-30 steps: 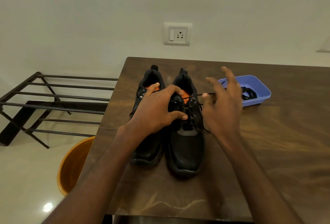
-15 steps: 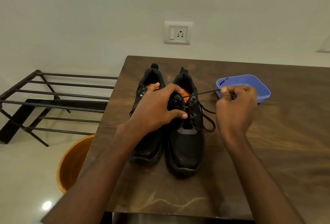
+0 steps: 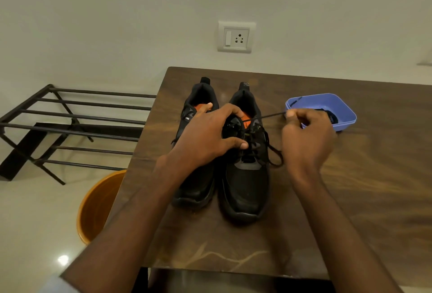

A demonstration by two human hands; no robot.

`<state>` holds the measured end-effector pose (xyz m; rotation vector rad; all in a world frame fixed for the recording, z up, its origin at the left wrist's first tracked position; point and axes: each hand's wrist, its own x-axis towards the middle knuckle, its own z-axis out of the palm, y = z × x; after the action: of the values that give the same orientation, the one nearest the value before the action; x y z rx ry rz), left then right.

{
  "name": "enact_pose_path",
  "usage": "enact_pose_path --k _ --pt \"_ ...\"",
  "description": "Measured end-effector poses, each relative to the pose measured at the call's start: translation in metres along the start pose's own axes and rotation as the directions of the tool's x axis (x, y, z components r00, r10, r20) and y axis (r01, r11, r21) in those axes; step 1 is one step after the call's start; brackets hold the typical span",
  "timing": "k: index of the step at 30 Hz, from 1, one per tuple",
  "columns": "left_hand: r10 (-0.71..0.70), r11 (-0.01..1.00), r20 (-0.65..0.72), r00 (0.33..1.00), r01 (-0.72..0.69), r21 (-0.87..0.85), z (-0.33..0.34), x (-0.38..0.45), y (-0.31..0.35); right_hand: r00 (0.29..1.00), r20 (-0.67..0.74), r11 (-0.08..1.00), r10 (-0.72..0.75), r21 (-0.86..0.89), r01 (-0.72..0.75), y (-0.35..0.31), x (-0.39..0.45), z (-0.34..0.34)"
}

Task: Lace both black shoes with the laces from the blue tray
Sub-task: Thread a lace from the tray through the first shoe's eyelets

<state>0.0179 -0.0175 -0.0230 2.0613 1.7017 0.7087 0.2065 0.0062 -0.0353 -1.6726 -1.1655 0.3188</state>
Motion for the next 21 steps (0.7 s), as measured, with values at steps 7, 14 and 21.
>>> enact_pose_path --k 7,14,21 --pt "0.029 0.999 -0.014 0.999 -0.029 -0.016 -0.001 -0.001 0.000 0.970 0.129 0.933 -0.207 -0.272 0.235 0.003 -0.004 -0.006" --pt "0.061 0.998 -0.027 0.998 -0.060 0.001 0.001 -0.001 -0.001 0.824 0.417 0.873 -0.384 -0.126 0.471 0.003 -0.013 0.025" --pt "0.078 0.997 -0.025 0.997 -0.078 0.012 0.001 0.001 -0.004 0.998 0.053 1.000 -0.021 0.009 0.020 0.004 -0.004 0.004"
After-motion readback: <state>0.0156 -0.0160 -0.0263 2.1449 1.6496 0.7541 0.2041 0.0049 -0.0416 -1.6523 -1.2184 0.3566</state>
